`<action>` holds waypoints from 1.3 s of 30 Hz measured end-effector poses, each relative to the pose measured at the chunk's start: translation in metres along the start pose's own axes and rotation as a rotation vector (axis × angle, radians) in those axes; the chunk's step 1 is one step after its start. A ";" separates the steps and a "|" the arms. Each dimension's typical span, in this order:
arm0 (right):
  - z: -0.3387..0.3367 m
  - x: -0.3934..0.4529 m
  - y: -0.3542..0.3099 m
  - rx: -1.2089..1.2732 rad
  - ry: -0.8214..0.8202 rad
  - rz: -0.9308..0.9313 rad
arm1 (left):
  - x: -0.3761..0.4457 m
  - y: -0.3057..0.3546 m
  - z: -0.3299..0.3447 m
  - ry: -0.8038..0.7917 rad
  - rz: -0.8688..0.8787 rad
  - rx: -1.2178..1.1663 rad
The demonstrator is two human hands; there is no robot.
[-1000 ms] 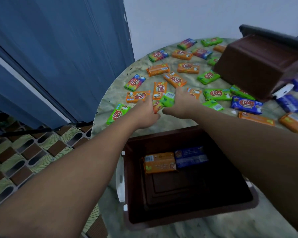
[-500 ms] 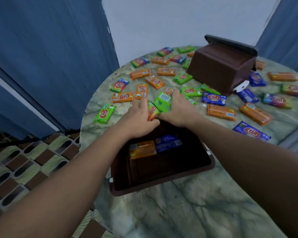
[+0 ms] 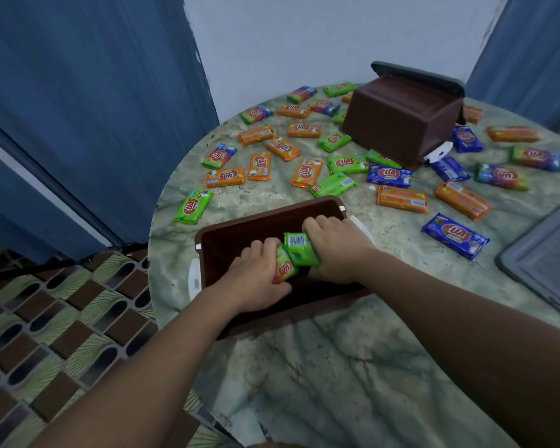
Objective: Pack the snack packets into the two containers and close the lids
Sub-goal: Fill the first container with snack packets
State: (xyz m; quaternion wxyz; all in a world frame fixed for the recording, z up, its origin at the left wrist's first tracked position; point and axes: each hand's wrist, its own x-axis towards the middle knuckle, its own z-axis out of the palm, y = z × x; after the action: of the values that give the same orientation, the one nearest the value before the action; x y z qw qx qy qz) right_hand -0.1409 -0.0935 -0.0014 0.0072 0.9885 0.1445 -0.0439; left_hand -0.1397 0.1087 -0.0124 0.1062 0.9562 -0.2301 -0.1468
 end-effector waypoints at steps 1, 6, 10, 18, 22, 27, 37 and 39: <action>0.005 -0.003 -0.001 -0.045 -0.017 -0.023 | -0.001 -0.001 0.005 -0.033 -0.010 0.020; 0.018 -0.004 -0.002 -0.148 -0.156 -0.107 | 0.003 -0.006 0.020 -0.132 -0.019 0.087; 0.019 -0.002 -0.003 -0.213 -0.208 -0.121 | 0.004 -0.006 0.027 -0.179 -0.010 0.037; 0.023 -0.001 -0.007 -0.190 -0.235 -0.089 | 0.010 -0.009 0.035 -0.129 0.012 0.050; 0.025 0.000 -0.009 -0.182 -0.205 -0.074 | 0.015 -0.012 0.038 -0.082 0.047 0.044; 0.027 0.000 -0.010 -0.181 -0.198 -0.044 | 0.015 -0.015 0.040 -0.035 0.067 0.018; -0.002 -0.002 0.011 0.132 0.389 0.319 | -0.026 -0.023 -0.020 0.559 -0.173 0.099; -0.003 0.000 0.019 0.237 0.256 0.479 | -0.026 -0.029 -0.031 0.593 -0.332 0.205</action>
State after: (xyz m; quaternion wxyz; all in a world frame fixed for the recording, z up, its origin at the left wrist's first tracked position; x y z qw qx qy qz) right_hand -0.1351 -0.1112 0.0017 -0.1164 0.9859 -0.0992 0.0678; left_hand -0.1399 0.1509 0.0149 0.0467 0.9873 -0.0440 0.1456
